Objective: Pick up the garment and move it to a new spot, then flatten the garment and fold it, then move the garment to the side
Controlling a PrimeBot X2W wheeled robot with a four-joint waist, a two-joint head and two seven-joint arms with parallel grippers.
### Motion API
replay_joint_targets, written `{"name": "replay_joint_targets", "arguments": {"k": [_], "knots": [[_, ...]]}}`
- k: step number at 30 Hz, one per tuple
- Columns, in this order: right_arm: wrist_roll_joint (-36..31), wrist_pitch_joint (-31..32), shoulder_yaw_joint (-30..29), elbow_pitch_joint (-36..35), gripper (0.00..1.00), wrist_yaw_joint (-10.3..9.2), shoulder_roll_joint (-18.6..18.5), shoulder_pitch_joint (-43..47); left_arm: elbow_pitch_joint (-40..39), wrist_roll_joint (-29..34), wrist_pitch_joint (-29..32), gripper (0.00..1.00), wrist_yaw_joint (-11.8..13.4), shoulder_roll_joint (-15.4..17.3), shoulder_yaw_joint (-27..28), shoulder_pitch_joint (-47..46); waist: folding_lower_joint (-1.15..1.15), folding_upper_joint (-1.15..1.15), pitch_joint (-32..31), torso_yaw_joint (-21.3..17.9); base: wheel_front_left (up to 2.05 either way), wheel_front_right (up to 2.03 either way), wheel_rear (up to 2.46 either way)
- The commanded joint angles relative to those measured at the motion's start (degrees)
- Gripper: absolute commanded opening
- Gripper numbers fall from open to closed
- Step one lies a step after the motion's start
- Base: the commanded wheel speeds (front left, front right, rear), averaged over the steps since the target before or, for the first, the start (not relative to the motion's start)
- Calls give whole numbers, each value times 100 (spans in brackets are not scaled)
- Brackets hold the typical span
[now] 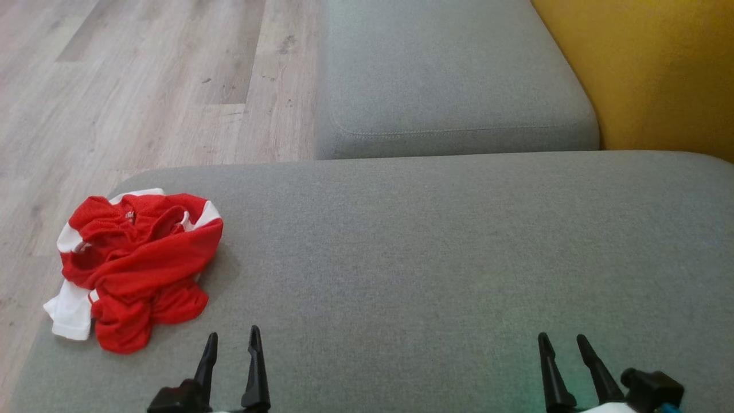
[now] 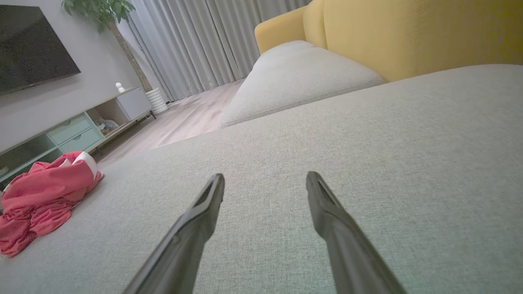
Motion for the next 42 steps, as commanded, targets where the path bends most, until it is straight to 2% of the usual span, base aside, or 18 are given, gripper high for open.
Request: {"name": "replay_joint_targets", "arguments": {"k": [1,20,32,37,42], "knots": [[-196,-114,161,-172,100,38,-50,-188,-178,183,-89,100,36,17,75,-167,0,0,-9,3,0,0,0],[-1432,-430,322,-139,100,45,-58,-58,-84,1024,-404,100,243,23,-66,-75,0,0,-148,12,0,0,0],[-1401,-430,263,-136,100,45,-58,-51,37,1049,-404,100,222,23,-69,-111,0,0,-138,38,0,0,0],[-1389,-430,203,-159,100,45,-58,-33,119,1076,-404,100,173,23,16,-251,0,0,-44,350,0,0,0],[-1316,-430,200,-182,100,45,-58,-52,143,1141,-404,100,170,23,72,-327,0,0,86,971,0,0,0]]}}
